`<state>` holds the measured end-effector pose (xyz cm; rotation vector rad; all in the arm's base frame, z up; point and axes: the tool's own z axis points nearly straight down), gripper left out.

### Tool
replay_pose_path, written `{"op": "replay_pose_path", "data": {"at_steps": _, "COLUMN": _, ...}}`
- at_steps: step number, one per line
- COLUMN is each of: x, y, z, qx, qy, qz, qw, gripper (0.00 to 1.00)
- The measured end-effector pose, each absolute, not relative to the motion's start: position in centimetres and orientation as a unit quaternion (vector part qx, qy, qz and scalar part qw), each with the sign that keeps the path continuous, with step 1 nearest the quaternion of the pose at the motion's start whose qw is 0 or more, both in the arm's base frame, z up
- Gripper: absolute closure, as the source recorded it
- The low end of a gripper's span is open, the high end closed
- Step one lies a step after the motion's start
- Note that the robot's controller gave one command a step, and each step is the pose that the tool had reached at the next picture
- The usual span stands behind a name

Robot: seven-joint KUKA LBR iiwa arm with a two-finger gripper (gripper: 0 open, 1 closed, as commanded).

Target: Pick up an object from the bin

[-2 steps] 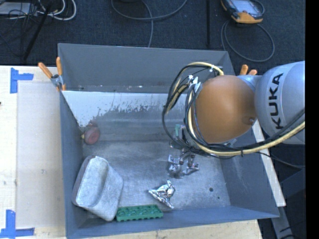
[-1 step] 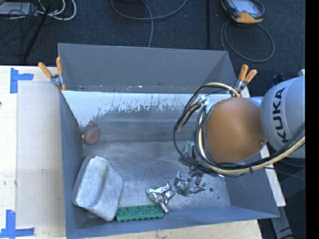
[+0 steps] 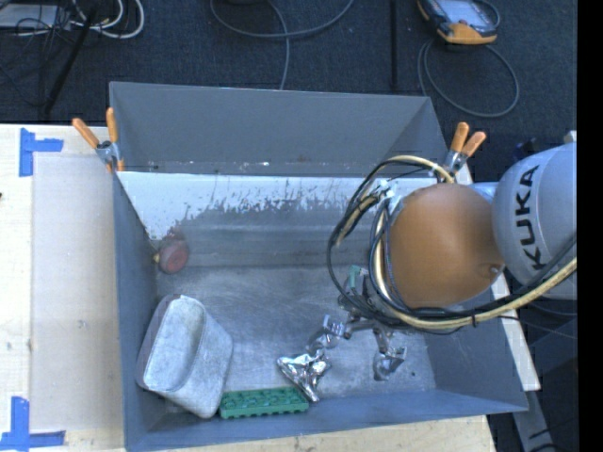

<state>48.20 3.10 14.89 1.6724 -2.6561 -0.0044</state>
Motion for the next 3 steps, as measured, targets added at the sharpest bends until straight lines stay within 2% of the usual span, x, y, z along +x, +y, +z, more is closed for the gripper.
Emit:
{"op": "replay_pose_path", "data": {"at_steps": 1, "x": 48.0, "y": 4.7, "z": 7.6, "qx": 0.592, "qy": -0.806, "qz": -0.001, "qw": -0.003, "gripper": 0.0}}
{"op": "replay_pose_path", "data": {"at_steps": 2, "x": 48.1, "y": 4.8, "z": 7.9, "qx": 0.593, "qy": -0.806, "qz": 0.0, "qw": -0.005, "gripper": 1.0}}
{"op": "replay_pose_path", "data": {"at_steps": 3, "x": 49.5, "y": 5.0, "z": 22.2, "qx": 0.672, "qy": -0.74, "qz": 0.001, "qw": -0.002, "gripper": 1.0}}
